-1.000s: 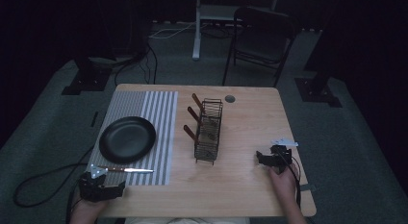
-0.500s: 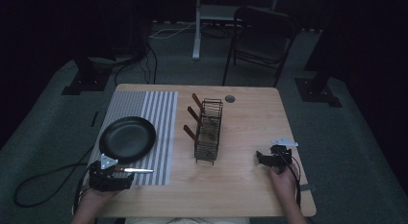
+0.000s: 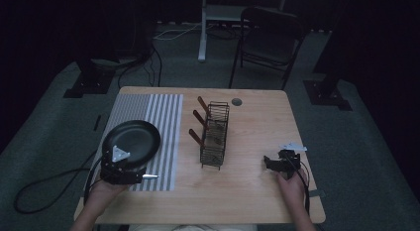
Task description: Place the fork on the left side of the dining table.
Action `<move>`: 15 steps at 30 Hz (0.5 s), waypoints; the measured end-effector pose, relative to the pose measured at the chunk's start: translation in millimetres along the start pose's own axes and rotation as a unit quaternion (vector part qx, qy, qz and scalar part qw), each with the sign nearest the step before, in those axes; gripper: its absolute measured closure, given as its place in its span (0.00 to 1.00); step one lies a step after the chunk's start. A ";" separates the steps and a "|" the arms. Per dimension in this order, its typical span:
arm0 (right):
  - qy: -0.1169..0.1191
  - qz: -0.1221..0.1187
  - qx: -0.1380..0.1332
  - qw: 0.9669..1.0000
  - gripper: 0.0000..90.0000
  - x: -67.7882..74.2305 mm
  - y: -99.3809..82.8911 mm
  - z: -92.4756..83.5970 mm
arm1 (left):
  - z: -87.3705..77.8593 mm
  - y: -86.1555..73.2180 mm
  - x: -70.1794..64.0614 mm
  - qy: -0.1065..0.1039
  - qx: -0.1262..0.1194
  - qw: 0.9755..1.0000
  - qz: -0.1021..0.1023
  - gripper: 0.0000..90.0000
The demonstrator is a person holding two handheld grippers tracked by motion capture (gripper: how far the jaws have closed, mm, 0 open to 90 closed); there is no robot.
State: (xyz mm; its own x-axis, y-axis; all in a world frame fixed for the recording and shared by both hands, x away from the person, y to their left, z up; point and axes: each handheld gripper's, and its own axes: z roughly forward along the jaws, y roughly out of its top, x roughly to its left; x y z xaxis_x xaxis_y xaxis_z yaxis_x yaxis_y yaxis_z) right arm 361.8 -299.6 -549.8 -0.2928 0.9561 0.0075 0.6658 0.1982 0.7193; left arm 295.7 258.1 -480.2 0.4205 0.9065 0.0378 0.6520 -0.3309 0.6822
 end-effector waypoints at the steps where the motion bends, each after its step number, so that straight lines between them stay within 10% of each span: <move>1: 0.000 0.000 0.000 1.000 0.14 0.0 0.0 0.0 | 0.0 0.0 0.0 0.000 0.000 1.000 0.000 0.04; 15: 0.000 0.000 -0.001 1.000 0.14 0.0 -0.1 0.1 | 17.1 39.0 0.2 -0.035 -0.019 0.999 0.019 0.04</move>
State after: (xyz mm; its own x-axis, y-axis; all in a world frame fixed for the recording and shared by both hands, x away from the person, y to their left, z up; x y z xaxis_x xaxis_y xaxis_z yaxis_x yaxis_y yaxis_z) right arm 361.8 -299.6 -549.9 -0.2928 0.9562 0.0083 0.6652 0.1974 0.7201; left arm 332.0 240.9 -466.1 0.4886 0.8724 0.0147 0.6103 -0.3537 0.7089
